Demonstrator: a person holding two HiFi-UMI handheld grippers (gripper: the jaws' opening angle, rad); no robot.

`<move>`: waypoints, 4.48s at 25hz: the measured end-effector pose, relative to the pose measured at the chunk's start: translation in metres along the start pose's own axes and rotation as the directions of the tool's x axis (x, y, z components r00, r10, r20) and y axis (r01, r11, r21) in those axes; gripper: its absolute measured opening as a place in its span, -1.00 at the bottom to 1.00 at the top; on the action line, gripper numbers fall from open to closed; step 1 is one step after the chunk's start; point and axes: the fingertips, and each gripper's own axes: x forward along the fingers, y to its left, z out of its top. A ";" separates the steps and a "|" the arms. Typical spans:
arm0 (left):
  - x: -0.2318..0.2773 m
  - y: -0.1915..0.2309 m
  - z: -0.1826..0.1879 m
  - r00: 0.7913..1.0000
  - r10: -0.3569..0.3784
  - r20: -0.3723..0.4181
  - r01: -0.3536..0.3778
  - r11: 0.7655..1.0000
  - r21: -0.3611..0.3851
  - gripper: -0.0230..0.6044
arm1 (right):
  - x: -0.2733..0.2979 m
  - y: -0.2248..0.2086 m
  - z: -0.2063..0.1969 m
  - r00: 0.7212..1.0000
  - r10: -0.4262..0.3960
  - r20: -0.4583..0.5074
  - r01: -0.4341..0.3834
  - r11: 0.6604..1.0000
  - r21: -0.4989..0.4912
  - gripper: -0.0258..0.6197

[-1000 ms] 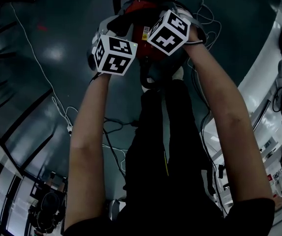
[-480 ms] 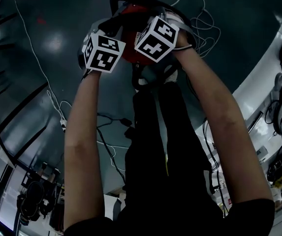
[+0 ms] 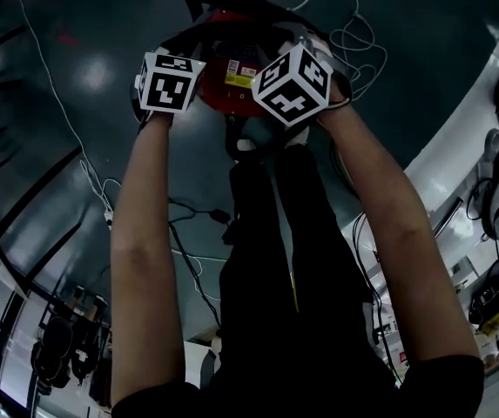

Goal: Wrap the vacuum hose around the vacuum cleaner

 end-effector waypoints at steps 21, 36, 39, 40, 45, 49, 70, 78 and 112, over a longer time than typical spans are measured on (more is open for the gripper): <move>-0.031 -0.008 0.006 0.999 0.002 0.053 -0.002 1.000 0.006 -0.46 | -0.025 0.004 -0.029 0.999 -0.041 0.032 0.036 0.991 0.129 -0.55; -0.030 -0.006 0.002 0.995 -0.010 0.101 0.015 0.999 -0.047 -0.44 | 0.005 -0.010 -0.031 0.996 -0.023 -0.089 0.004 0.976 -0.218 -0.44; -0.029 -0.004 0.002 0.995 -0.020 0.100 0.024 0.999 -0.040 -0.43 | 0.006 -0.009 -0.030 0.995 0.001 -0.099 -0.025 0.972 -0.235 -0.47; -0.029 -0.004 0.003 0.995 -0.021 0.096 0.024 0.999 -0.024 -0.43 | 0.007 -0.009 -0.030 0.995 0.002 -0.103 -0.026 0.971 -0.238 -0.47; -0.031 -0.001 0.000 0.997 -0.029 0.076 0.024 0.998 0.064 -0.43 | 0.010 -0.003 -0.018 0.995 -0.008 -0.101 -0.019 0.966 -0.259 -0.47; -0.035 -0.004 -0.001 0.994 -0.060 0.091 0.053 0.995 0.085 -0.37 | 0.015 0.010 0.005 0.996 0.011 -0.090 -0.039 0.950 -0.311 -0.47; -0.005 0.005 0.004 0.996 -0.002 0.086 0.009 0.997 -0.076 -0.51 | 0.014 0.028 0.038 0.998 -0.040 0.039 0.044 0.992 -0.114 -0.50; -0.005 0.013 0.002 0.996 0.028 0.081 -0.012 0.982 -0.189 -0.53 | 0.005 0.018 0.014 0.998 -0.045 0.034 0.046 0.998 -0.034 -0.53; -0.059 -0.030 -0.008 0.989 -0.041 0.144 0.035 0.998 0.044 -0.29 | -0.020 0.046 0.011 0.998 -0.053 0.043 0.054 0.998 -0.021 -0.58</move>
